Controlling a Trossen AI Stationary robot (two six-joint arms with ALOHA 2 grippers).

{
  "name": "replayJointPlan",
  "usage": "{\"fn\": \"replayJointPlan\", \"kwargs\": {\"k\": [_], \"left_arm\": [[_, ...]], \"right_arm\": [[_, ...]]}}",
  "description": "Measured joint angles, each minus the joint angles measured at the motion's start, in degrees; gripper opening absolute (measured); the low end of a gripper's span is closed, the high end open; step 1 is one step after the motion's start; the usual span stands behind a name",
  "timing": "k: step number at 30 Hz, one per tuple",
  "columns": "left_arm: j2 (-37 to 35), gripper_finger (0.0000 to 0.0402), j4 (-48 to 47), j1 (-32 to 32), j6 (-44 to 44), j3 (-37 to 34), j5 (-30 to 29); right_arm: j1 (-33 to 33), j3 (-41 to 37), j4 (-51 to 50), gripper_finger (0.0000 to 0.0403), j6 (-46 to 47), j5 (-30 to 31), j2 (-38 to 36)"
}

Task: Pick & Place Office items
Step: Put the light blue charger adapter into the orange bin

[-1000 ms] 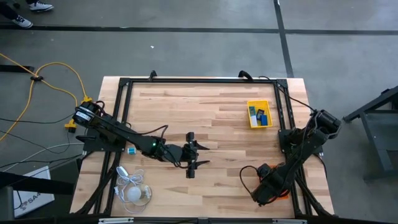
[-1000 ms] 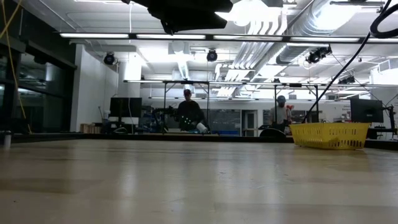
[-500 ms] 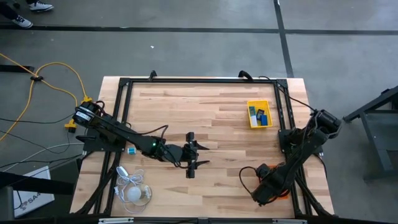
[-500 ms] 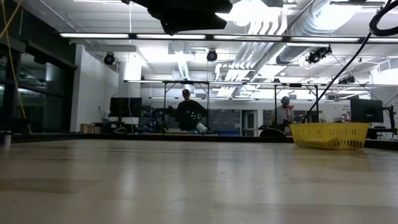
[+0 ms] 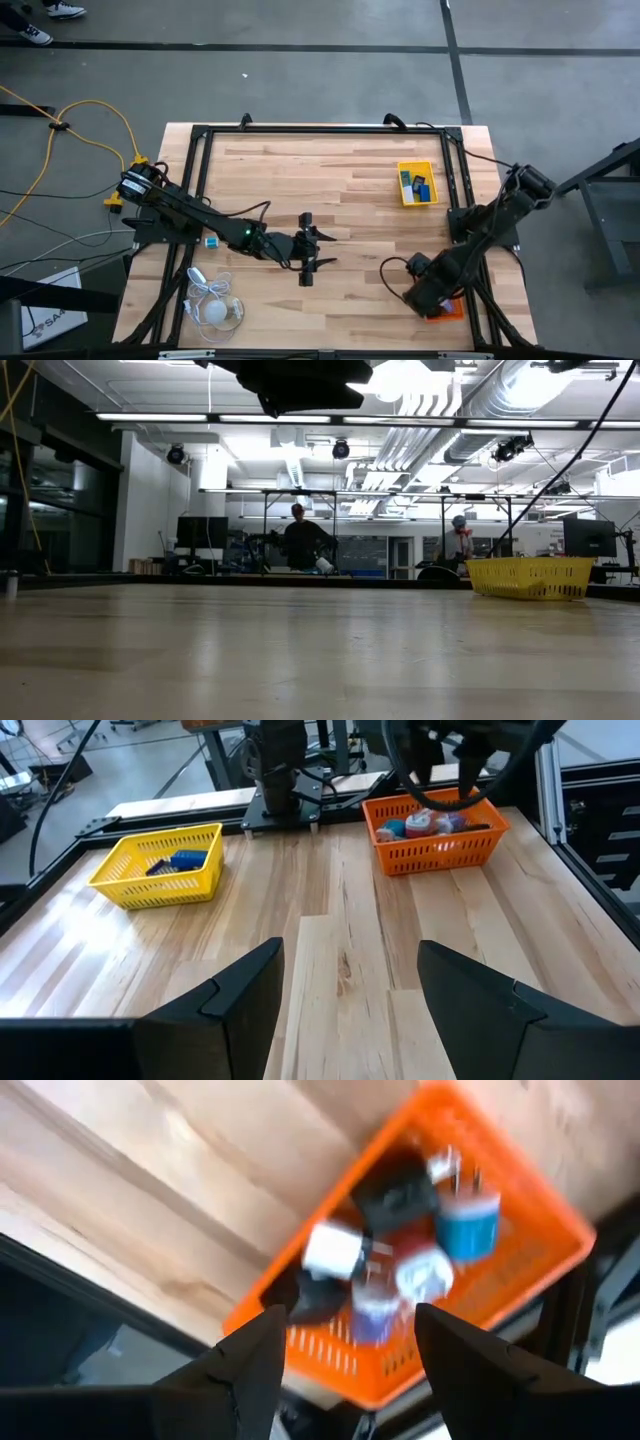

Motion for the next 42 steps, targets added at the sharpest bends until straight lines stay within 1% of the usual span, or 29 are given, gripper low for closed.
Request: {"fn": "replayJointPlan", "kwargs": {"k": [9, 13, 17, 21, 24, 27, 32, 38, 42], "left_arm": [[0.00, 0.0223, -0.20, 0.00, -1.79, -0.02, 0.00], [0.00, 0.0223, -0.20, 0.01, -2.04, -0.02, 0.00], [0.00, 0.0223, -1.02, 0.02, -4.16, -0.02, -0.02], [0.00, 0.0223, -3.32, 0.00, -4.02, -0.02, -0.04], [-0.59, 0.0223, -6.32, 0.00, -5.90, -0.07, 0.00], [-2.73, 0.0223, -11.08, 0.00, -9.70, -0.07, 0.00], [-8.06, 0.0223, -23.60, -0.04, -15.11, -0.07, -0.01], [-14.78, 0.0223, -37.06, -0.07, -24.12, -0.04, -0.11], [-18.40, 0.0223, -44.34, -0.07, -30.43, -0.09, -1.64]], "right_arm": [[-6.93, 0.00, 0.06, 0.0210, -13.46, 5.96, -0.36], [-10.61, 0.00, 0.05, 0.0210, -18.42, 9.78, -0.35], [-13.45, 0.00, 0.10, 0.0210, -23.49, 13.26, -0.34], [-15.56, 0.00, 1.00, 0.0210, -26.93, 18.58, -0.34], [-16.61, 0.00, 3.17, 0.0210, -29.62, 22.18, -0.34], [-17.42, 0.00, 5.90, 0.0210, -32.61, 23.55, -0.34], [-18.31, 0.00, 8.82, 0.0210, -36.70, 25.30, -0.34], [-19.51, 0.00, 9.05, 0.0210, -39.65, 30.96, -0.31], [-20.87, 0.00, 9.05, 0.0210, -41.23, 35.09, -0.31]]}}
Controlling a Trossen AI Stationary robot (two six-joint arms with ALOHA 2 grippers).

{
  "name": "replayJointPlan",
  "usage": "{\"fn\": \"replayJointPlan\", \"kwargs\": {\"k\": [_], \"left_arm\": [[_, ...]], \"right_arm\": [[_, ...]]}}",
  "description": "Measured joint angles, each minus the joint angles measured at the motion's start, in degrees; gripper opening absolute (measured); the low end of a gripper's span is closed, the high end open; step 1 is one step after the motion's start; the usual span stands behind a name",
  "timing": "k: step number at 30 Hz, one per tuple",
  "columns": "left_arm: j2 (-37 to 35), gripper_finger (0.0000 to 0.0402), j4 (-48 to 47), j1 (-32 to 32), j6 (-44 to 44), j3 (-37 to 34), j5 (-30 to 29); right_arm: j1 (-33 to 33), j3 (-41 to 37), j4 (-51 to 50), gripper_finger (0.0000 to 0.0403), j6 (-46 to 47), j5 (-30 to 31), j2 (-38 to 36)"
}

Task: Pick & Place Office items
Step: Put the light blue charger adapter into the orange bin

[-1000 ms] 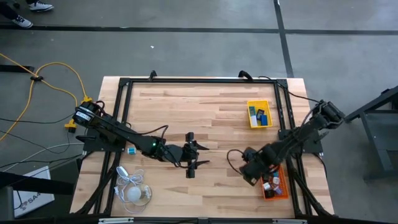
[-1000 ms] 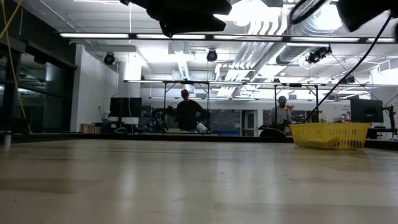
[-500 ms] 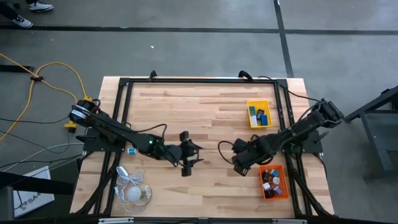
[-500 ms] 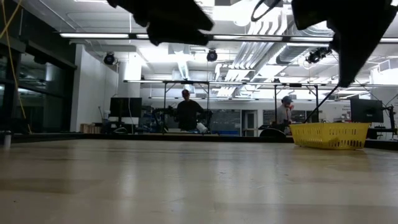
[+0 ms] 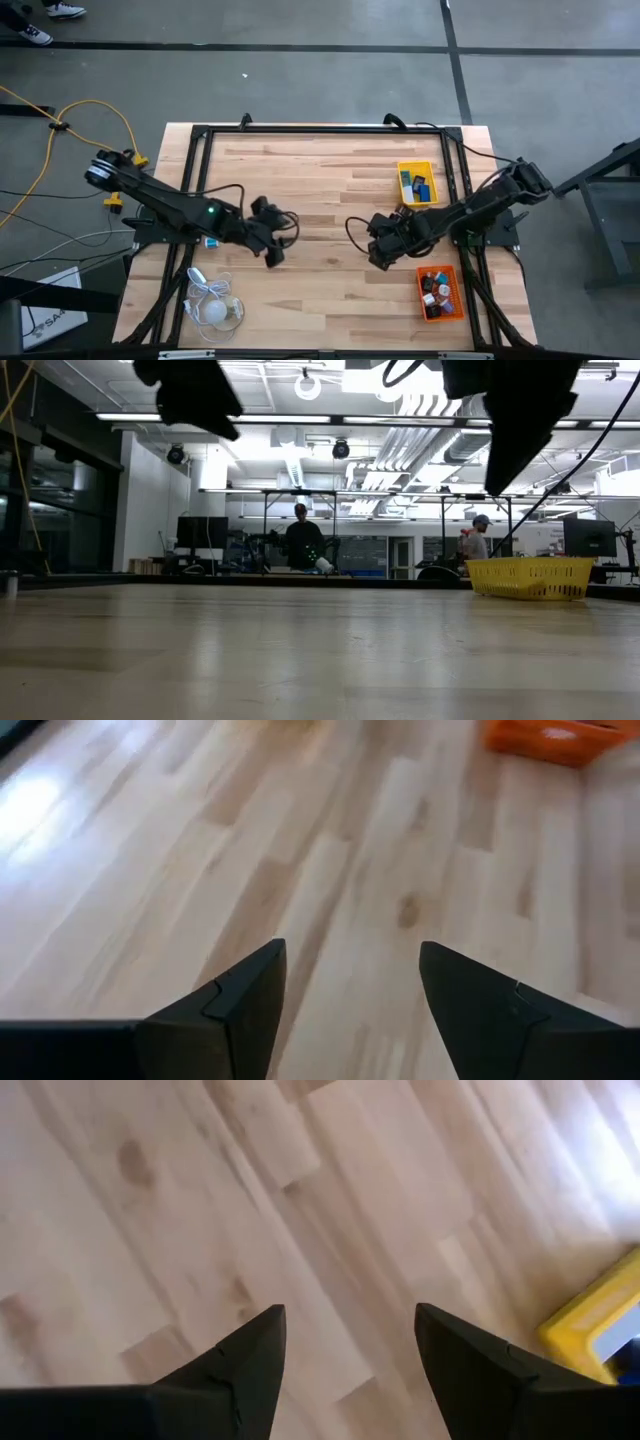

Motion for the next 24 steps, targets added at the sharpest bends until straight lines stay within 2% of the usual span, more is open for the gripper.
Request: {"fn": "replayJointPlan", "kwargs": {"k": [3, 9, 16, 24], "left_arm": [[-2.10, 0.0223, -5.30, -0.10, -4.43, -0.04, -2.15], [-3.31, 0.0223, -11.63, -0.24, -9.67, -0.04, -2.17], [-3.11, 0.0223, -12.94, -0.24, -9.71, -0.07, 0.13], [-3.11, 0.0223, -12.92, -0.70, -4.66, -0.07, 5.73]], "right_arm": [[-1.57, 0.00, 0.02, 0.0210, -2.35, 0.68, 0.00], [-5.76, 0.00, 0.68, 0.0210, -8.65, 0.78, 0.00], [-12.71, 0.00, 6.04, 0.0210, -17.12, 0.21, 0.00], [-19.30, 0.02, 11.42, 0.0210, -26.79, -1.00, 0.00]]}}
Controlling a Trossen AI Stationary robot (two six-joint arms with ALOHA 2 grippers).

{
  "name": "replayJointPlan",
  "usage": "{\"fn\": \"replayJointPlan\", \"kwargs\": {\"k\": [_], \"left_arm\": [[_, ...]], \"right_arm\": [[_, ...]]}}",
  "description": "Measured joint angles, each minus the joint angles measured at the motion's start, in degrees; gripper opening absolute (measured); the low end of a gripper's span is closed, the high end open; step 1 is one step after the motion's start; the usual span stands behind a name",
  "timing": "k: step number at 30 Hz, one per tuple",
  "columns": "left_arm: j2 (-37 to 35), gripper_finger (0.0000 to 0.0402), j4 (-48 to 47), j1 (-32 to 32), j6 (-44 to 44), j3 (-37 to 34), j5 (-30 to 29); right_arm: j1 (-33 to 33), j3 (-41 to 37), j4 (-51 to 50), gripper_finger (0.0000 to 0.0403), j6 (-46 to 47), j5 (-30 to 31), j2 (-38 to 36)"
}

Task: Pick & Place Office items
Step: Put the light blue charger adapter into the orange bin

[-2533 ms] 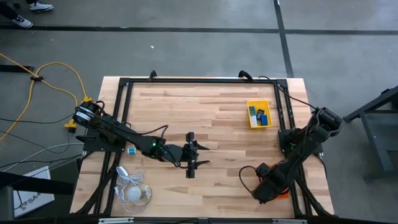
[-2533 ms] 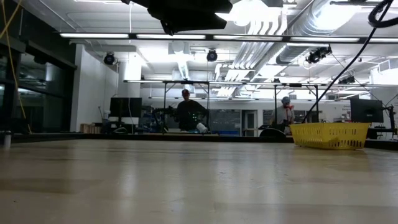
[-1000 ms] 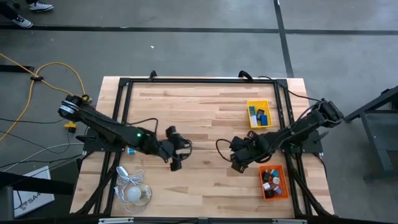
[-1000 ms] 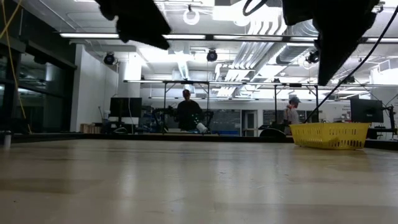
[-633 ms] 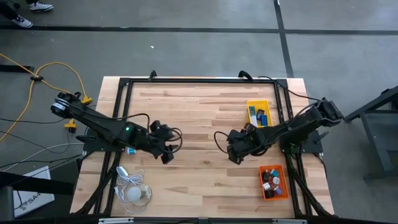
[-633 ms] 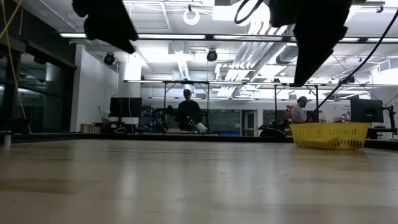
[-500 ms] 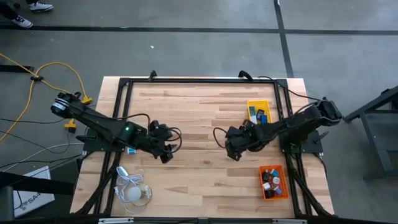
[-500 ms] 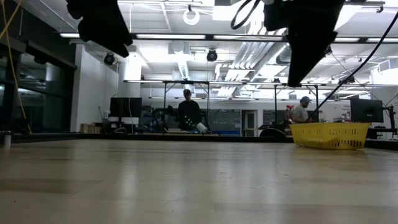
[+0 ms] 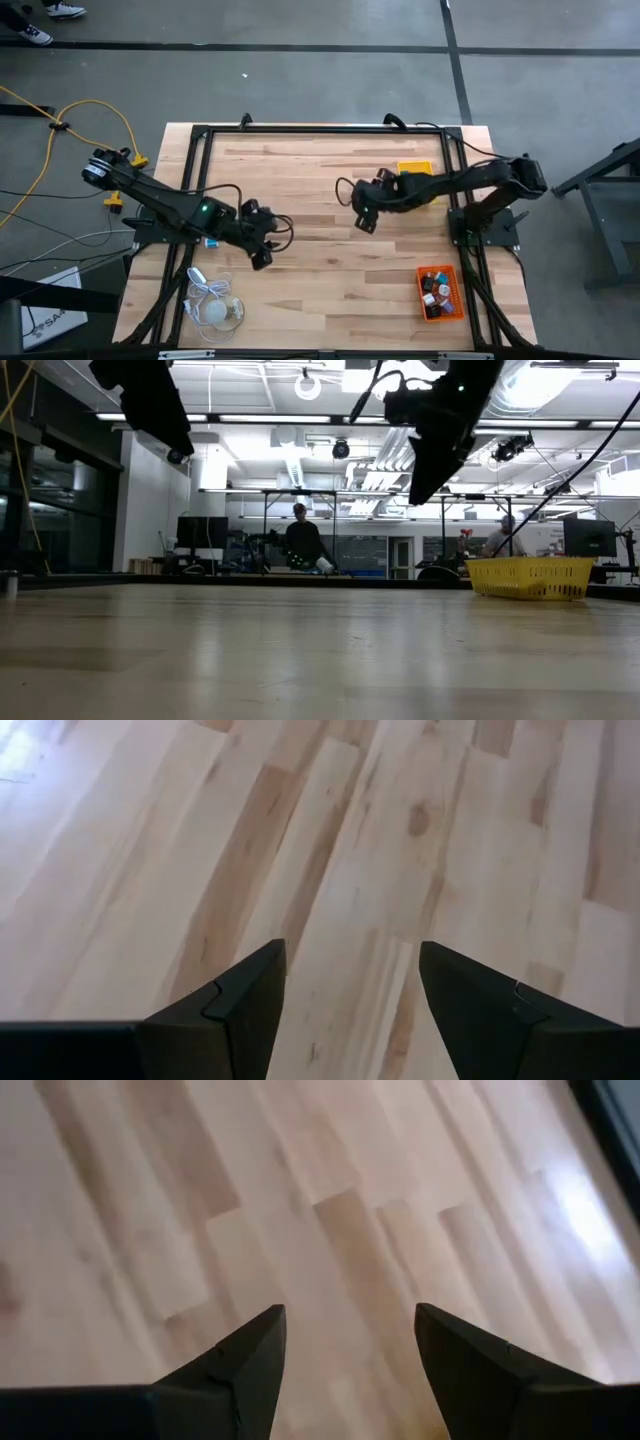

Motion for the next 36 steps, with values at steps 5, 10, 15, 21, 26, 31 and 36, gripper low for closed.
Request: {"fn": "replayJointPlan", "kwargs": {"k": [5, 10, 15, 21, 26, 31, 36], "left_arm": [[0.00, 0.0223, -0.33, -0.41, -3.18, 0.00, 0.10], [0.00, 0.0223, -4.58, -0.23, -7.59, 0.00, 0.13], [0.00, 0.0223, -11.43, -0.24, -14.02, 0.00, 0.17], [0.00, 0.0223, -13.16, -0.87, -13.07, 0.00, 1.38], [0.00, 0.0223, -13.18, -1.90, -8.99, 0.00, 3.17], [0.00, 0.0223, -13.18, -2.71, -9.05, 0.00, 3.21], [0.00, 0.0223, -13.20, -2.54, -13.71, 0.00, 3.32]], "right_arm": [[-5.21, 0.00, 2.59, 0.0210, -4.60, -1.47, 0.02], [-10.20, 0.00, 6.73, 0.0210, -7.86, -7.53, 0.02], [-12.68, 0.00, 9.26, 0.0210, -9.86, -13.02, 0.02], [-12.97, 0.00, 10.14, 0.0210, -9.97, -15.34, 0.02], [-12.84, 0.00, 11.28, 0.0210, -9.73, -16.21, 0.02], [-12.84, 0.00, 14.30, 0.0210, -9.53, -16.83, 0.02], [-12.84, 0.00, 18.71, 0.0210, -9.52, -16.81, 0.02]]}}
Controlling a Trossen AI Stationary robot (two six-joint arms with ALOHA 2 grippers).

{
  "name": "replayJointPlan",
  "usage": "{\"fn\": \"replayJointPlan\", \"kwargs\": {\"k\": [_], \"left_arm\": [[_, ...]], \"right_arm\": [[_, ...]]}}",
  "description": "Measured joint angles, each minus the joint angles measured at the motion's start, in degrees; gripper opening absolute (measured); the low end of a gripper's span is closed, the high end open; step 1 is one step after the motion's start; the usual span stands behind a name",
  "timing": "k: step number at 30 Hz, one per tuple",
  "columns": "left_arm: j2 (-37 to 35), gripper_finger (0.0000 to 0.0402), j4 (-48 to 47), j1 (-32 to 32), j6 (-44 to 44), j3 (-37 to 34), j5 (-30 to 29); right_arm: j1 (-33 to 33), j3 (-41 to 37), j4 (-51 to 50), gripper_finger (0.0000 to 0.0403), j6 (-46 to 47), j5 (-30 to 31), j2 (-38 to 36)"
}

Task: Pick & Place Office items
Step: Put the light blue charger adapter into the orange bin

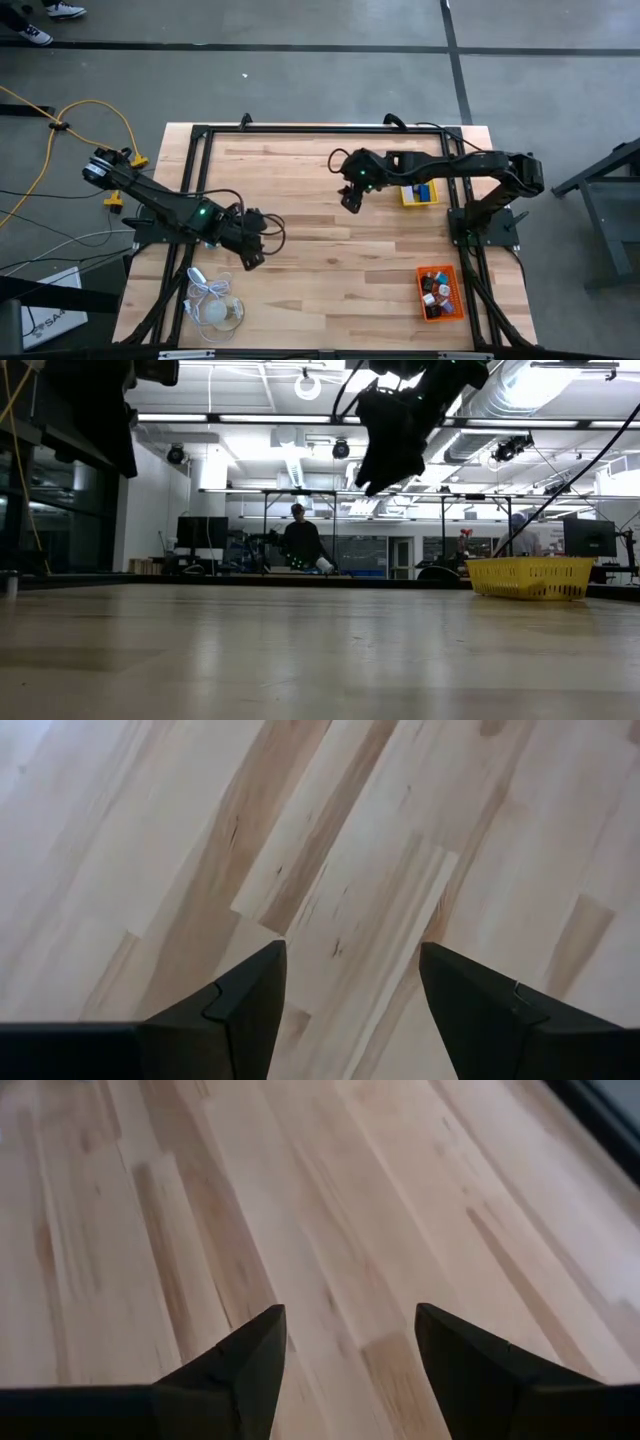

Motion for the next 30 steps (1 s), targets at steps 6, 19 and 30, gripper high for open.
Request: {"fn": "replayJointPlan", "kwargs": {"k": [6, 19, 30], "left_arm": [[0.00, 0.0223, -0.57, 0.50, 0.82, 0.00, 0.28], [-4.18, 0.0223, -16.10, -4.24, 1.46, -0.02, -6.44], [-13.18, 0.0223, -22.84, -5.49, 3.36, -5.87, -1.64]], "right_arm": [[0.00, 0.00, 5.93, 0.0210, 0.00, 0.01, 0.00], [0.00, 0.00, 14.63, 0.0210, 0.01, 0.04, 0.00], [0.00, 0.00, 15.61, 0.0210, 0.01, 0.04, 0.00]]}}
